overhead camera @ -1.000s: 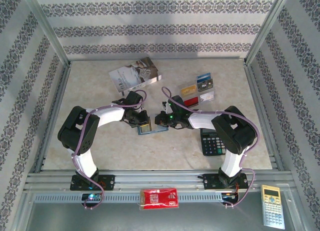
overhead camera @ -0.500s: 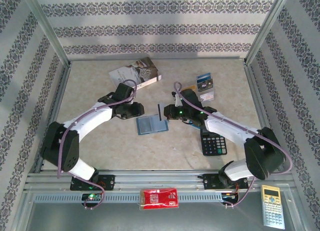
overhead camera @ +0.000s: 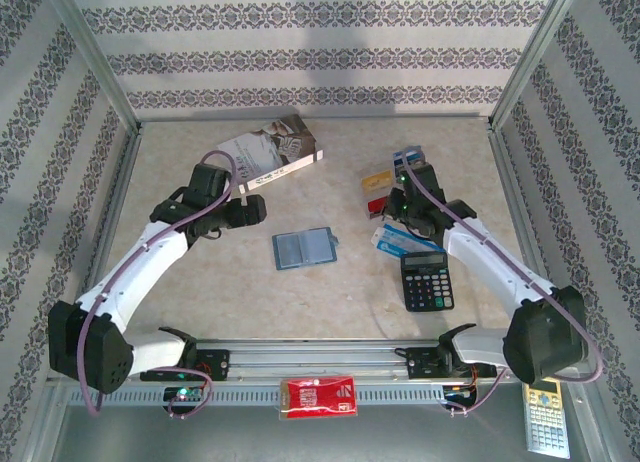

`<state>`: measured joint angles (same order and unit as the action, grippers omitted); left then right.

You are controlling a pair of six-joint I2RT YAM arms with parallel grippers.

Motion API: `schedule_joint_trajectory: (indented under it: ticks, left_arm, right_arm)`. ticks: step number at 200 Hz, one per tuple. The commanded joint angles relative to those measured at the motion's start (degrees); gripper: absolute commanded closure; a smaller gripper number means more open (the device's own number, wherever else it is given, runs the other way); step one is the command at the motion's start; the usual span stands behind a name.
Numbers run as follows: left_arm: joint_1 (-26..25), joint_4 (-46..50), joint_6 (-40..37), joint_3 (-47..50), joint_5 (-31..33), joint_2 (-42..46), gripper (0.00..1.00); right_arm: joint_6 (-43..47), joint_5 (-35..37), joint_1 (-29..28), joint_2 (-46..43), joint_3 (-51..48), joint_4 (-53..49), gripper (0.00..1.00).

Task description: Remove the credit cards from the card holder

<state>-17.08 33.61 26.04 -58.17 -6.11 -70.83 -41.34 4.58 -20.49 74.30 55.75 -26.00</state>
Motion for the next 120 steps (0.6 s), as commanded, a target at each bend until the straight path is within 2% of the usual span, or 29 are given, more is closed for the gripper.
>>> schedule_joint_trajectory:
  ticks: [1,64,120]
  left_arm:
    - [1.1,1.5,-3.5,1.1,2.0,1.2,0.0]
    - [3.0,3.0,-4.4,0.4,2.4,-0.5,0.0]
    - [3.9,2.4,-3.6,0.9,1.4,-2.2,0.0]
  right_arm:
    - [-4.0,10.5,1.6,4.0,5.2,-6.9,1.0]
    - [-17.1,22.6,4.1,16.6,16.0,-8.6,1.0]
    - [-33.3,25.6,4.9,25.0,22.8,-14.4,0.99]
